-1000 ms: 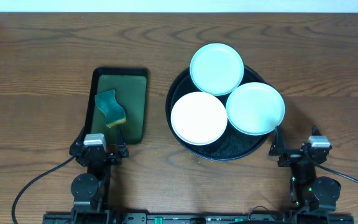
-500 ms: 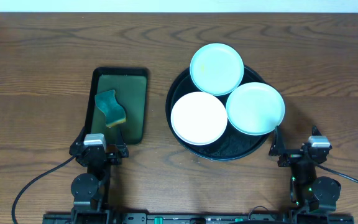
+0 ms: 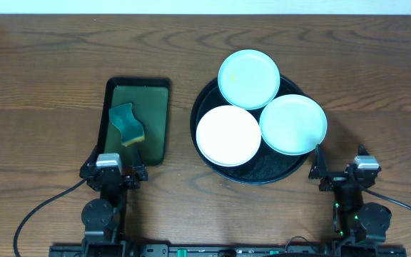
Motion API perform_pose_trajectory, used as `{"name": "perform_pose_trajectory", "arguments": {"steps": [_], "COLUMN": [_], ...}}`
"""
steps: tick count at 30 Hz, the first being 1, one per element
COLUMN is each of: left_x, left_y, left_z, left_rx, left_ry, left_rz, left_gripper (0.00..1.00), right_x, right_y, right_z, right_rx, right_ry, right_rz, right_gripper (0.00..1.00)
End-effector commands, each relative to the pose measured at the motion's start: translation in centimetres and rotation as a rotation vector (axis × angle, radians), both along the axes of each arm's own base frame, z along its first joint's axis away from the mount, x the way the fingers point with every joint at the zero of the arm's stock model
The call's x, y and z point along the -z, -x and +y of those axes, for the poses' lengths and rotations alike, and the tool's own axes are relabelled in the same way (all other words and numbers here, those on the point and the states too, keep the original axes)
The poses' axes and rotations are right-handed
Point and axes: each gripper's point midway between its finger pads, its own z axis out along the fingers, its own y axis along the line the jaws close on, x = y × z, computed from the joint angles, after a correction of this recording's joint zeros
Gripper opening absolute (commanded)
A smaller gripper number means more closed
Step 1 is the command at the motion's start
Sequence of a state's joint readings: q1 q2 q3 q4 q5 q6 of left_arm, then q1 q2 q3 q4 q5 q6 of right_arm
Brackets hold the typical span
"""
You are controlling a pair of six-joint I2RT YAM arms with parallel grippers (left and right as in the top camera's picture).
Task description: Clean dirty plates on tray and stack at the side
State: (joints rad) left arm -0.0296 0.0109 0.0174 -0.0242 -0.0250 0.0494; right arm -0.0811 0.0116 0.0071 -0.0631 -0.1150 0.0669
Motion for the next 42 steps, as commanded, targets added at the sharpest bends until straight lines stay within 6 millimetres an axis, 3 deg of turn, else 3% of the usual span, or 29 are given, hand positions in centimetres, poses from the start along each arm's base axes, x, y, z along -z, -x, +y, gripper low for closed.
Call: {"name": "perform_pose_trajectory", "arguments": {"steps": [1,29,31,34,36,39,42], "left_x": [1.6,1.6,1.2,0.7,-0.3,-1.8,-7.2], "left_y": [0.2,0.2,0.0,1.0,1.8,1.8,2.4], "left_z": [0.4,0.4,-0.9,-6.6,-8.8,-8.9,-8.9], "left_rx": [-0.021,-0.022,0.043,0.337,0.458,0.473,0.554], "left_ry": [-0.009,-0.009,0.086,0.431,0.607,0.697,0.649], "left_rz": [0.053,0.053,0.033,0.078,0.104,0.068,-0.155], "left_gripper": [0.94,0.94,0.94,0.94,0.94,0.94,0.94], "right_x": [0.0,0.1,0.0,0.1,0.1,0.1,0.0], "right_y": [0.0,0.0,0.0,0.0,0.0,0.0,0.0], "right_z": [-0.4,-0.4,-0.4,-0.4,-0.4,-0.4,-0.4], "right_rx": [0.016,0.016,0.016,0.016,0.016,0.016,0.016], "right_ry": [0.013,0.013,0.013,0.013,0.013,0.013,0.013], "right_rz": [0.0,0.0,0.0,0.0,0.0,0.0,0.0], "right_gripper": [0.99,0.99,0.99,0.99,0.99,0.99,0.99]}}
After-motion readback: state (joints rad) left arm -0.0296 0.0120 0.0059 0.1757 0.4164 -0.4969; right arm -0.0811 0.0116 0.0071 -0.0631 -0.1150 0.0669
